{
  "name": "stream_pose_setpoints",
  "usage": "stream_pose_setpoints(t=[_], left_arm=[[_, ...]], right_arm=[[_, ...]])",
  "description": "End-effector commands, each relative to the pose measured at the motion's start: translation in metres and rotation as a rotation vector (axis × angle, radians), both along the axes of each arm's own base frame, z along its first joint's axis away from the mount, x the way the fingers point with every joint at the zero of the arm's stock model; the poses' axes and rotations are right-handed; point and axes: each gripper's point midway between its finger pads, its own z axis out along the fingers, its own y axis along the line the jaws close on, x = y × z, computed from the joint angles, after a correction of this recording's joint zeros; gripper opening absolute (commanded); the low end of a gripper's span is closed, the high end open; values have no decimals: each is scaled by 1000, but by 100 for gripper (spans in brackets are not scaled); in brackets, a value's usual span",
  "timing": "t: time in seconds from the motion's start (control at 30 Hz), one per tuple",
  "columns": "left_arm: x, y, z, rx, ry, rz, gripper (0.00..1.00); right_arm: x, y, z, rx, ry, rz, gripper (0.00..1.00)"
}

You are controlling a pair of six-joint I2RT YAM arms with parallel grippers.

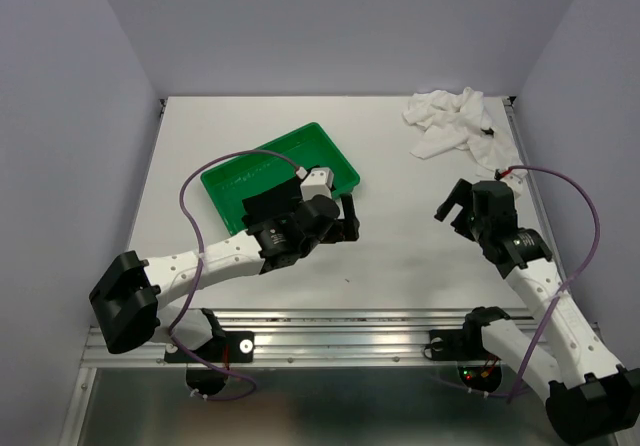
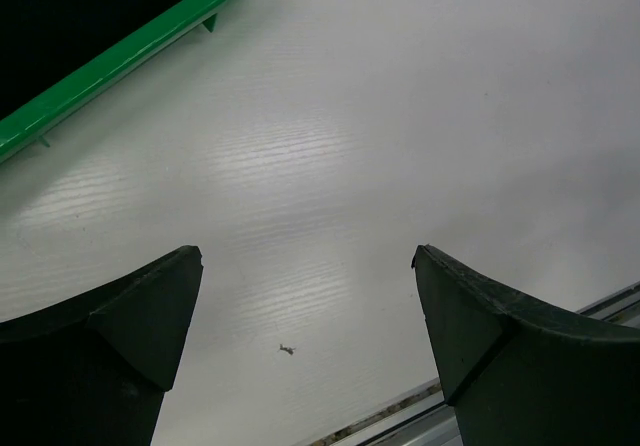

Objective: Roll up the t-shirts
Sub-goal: Move the bin to the center of the board.

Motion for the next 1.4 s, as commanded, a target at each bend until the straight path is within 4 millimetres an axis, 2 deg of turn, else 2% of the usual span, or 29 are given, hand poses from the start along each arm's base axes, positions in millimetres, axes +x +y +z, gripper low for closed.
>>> stream_pose_setpoints(t=[0.0, 0.3, 0.43, 0.5, 0.63, 0.67, 0.73, 0.9, 1.03, 1.37], left_arm=[[8, 7, 19, 12, -65, 22, 99], [10, 10, 5, 61, -59, 16, 99], [6, 10, -14, 120, -3, -6, 99], [5, 10, -34, 190, 44, -12, 99], [-2, 16, -60, 253, 117, -7, 98], [-2, 19, -64, 257, 128, 1, 98], [-1, 24, -71, 253, 154, 23, 97], [20, 45, -86, 259, 203, 78, 96], [40, 56, -88, 284, 204, 99, 95], [84, 77, -78, 334, 176, 164, 95]], right_arm=[[8, -5, 15, -16, -44, -23, 100], [8, -9, 9, -24, -15, -54, 100], [6, -12, 7, -31, 9, -77, 100], [6, -10, 7, -27, 9, -66, 100], [9, 7, 9, 8, -30, 46, 100], [10, 11, 16, 25, -66, 66, 100], [9, 13, 16, 30, -76, 79, 100], [8, 17, 22, 32, -108, 117, 100], [8, 18, 24, 34, -112, 129, 100], [8, 18, 25, 32, -116, 126, 100]])
